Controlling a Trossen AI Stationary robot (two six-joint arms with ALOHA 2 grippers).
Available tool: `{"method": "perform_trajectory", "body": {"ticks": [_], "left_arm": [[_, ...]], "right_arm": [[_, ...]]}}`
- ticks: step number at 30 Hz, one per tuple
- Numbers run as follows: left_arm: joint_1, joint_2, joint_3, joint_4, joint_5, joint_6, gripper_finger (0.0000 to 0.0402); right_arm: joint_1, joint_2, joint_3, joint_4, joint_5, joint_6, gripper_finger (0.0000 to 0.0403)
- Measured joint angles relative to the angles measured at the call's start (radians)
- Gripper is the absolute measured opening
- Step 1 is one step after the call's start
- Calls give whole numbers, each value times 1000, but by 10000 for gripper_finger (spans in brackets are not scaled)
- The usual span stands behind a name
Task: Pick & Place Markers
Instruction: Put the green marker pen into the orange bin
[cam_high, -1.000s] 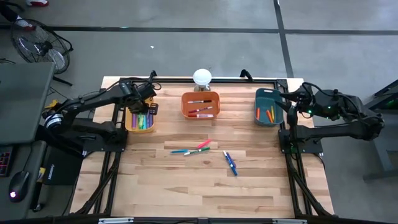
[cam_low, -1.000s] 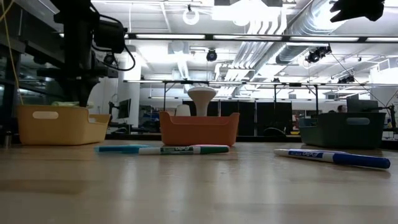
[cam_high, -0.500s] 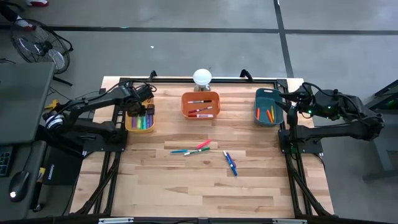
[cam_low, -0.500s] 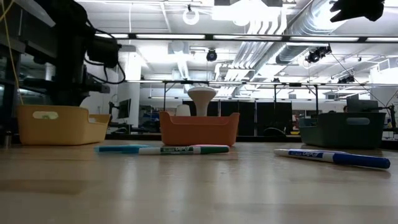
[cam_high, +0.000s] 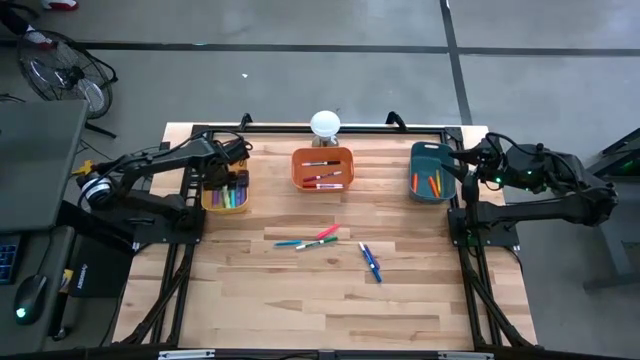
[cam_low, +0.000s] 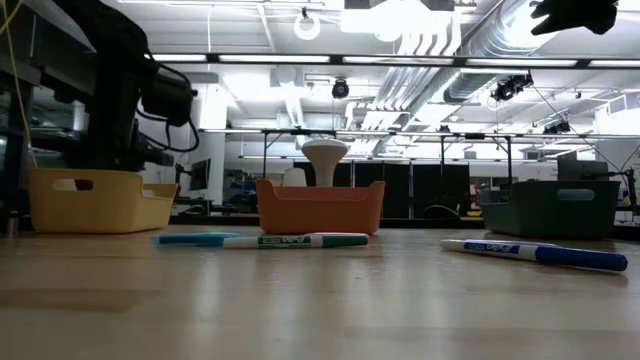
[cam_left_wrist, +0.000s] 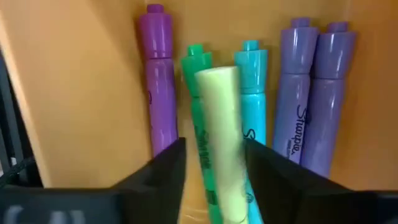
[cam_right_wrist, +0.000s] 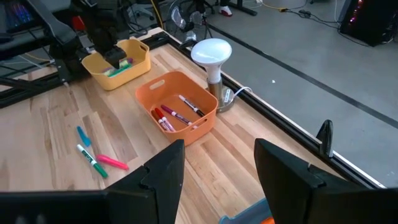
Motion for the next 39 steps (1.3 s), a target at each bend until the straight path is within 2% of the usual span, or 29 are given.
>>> {"method": "perform_trajectory", "body": {"ticks": [3, 7, 14, 19, 21, 25, 34, 39], "left_arm": [[0, 1, 0, 0, 0, 10, 195], [0, 1, 2, -1, 23, 48, 215], [0, -34, 113, -13, 31, 206, 197], [-31, -50, 248, -9, 93, 434, 176], [-65, -50, 291, -13, 126, 517, 170], [-160, -47, 347, -1, 129, 586, 161], [-411, 18, 360, 93, 97, 510, 158], [-555, 86, 360, 178, 98, 540, 158]], "right_arm": [[0, 0, 0, 0, 0, 0, 183], [0, 0, 0, 0, -3, 0, 183], [0, 0, 0, 0, -3, 13, 183], [0, 0, 0, 0, -31, 19, 183], [0, 0, 0, 0, -43, 19, 183], [0, 0, 0, 0, -45, 19, 183], [0, 0, 0, 0, -48, 18, 183], [0, 0, 0, 0, -56, 17, 183]]}}
